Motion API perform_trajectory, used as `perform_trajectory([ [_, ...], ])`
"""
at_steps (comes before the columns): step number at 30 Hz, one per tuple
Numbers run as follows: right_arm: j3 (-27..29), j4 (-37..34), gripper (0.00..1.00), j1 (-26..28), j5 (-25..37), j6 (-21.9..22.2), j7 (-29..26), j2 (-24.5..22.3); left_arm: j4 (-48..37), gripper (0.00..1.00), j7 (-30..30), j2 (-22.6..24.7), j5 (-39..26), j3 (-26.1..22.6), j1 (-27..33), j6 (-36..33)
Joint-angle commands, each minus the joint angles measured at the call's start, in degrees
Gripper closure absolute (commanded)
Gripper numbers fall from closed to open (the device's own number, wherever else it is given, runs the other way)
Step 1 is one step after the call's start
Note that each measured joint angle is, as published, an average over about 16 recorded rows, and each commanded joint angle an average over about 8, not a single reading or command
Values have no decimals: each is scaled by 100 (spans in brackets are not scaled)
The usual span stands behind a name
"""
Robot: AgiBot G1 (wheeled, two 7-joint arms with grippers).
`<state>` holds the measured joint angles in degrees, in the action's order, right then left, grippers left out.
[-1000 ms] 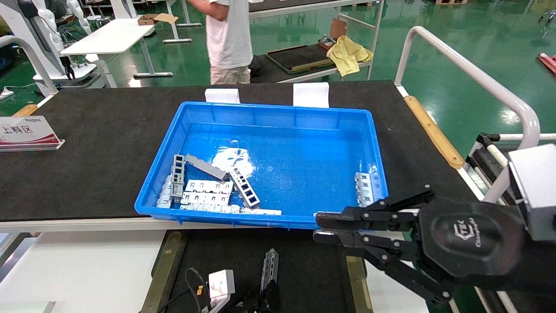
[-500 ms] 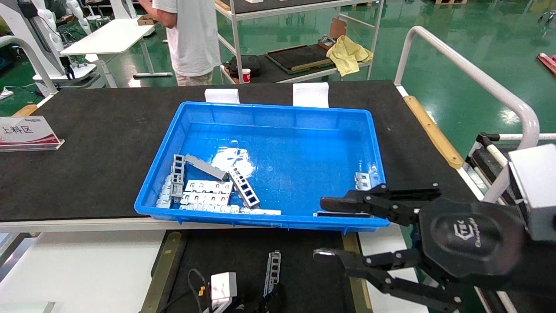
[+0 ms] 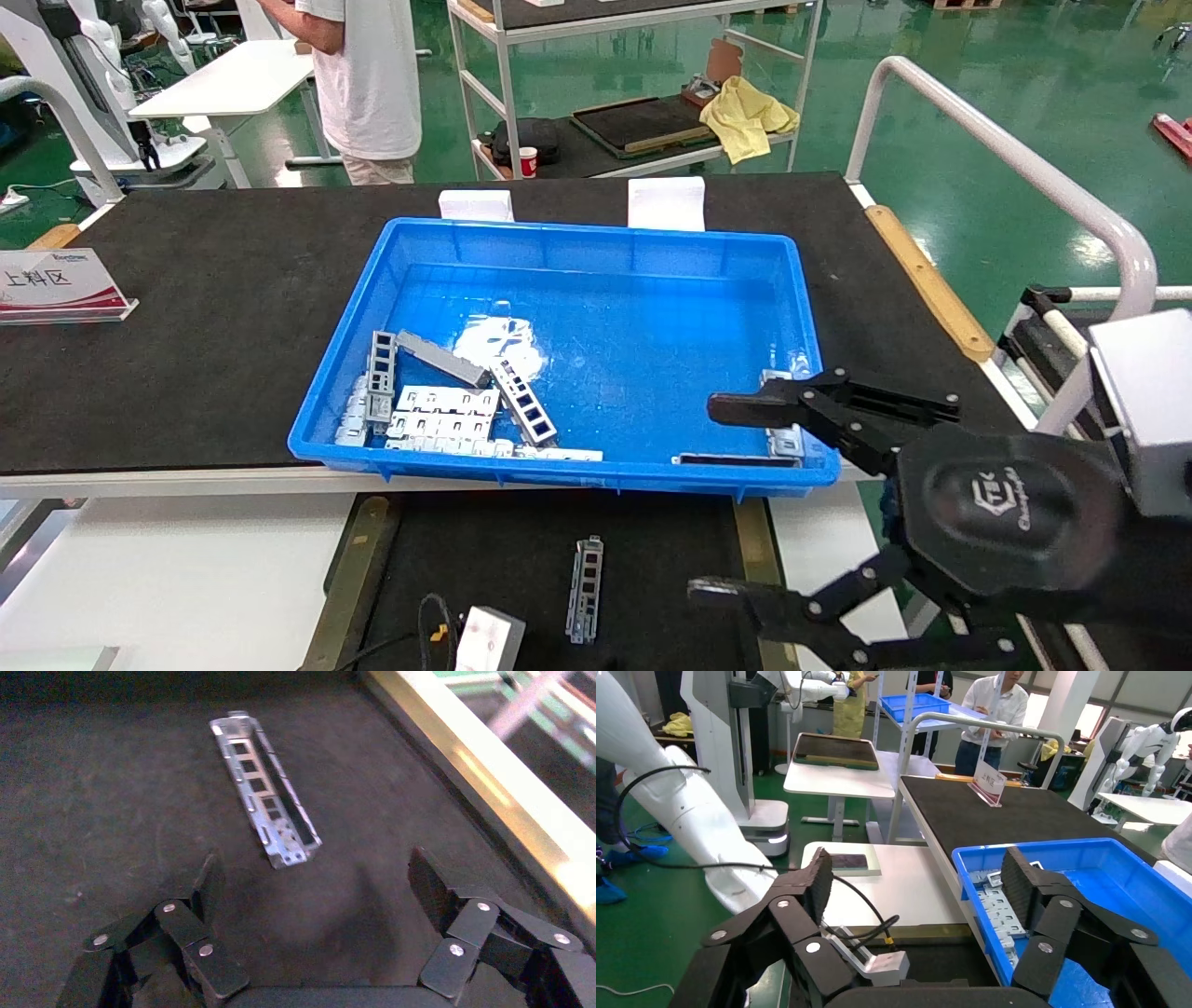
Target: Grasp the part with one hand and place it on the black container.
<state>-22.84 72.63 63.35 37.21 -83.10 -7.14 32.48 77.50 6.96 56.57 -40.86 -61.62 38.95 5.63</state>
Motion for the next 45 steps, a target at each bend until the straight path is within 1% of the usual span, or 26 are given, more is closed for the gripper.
perform_trajectory([
  [1, 0, 0, 0, 0, 0, 0, 0, 0, 14, 0, -115, -157, -237, 34, -21, -285],
  [5, 0, 0, 0, 0, 0, 0, 0, 0, 28, 0, -445, -390, -482, 325, -63, -1164],
  [9, 0, 0, 0, 0, 0, 0, 0, 0, 26, 0, -895, -580, -495, 746, -143, -2100],
  [13, 0, 0, 0, 0, 0, 0, 0, 0, 17, 0, -1328, -757, -258, 1210, -236, -2960],
  [17, -1, 0, 0, 0, 0, 0, 0, 0, 13, 0, -1625, -985, 69, 1571, -251, -3818],
  [20, -1, 0, 0, 0, 0, 0, 0, 0, 15, 0, -1715, -1186, 277, 1738, -184, -4397],
  [24, -1, 0, 0, 0, -1, 0, 0, 0, 22, 0, -1683, -1456, 455, 1846, -3, -5055],
  [33, -1, 0, 0, 0, -1, 0, 1, 0, 39, 0, -1470, -1926, 664, 1996, 560, -6118],
  [39, -1, 0, 0, 0, -1, 1, 1, -1, 53, 0, -1333, -2116, 798, 2101, 882, -6578],
  [45, -2, 0, 0, 0, -1, 1, 1, -1, 57, 0, -1260, -2160, 962, 2179, 1056, -6882],
])
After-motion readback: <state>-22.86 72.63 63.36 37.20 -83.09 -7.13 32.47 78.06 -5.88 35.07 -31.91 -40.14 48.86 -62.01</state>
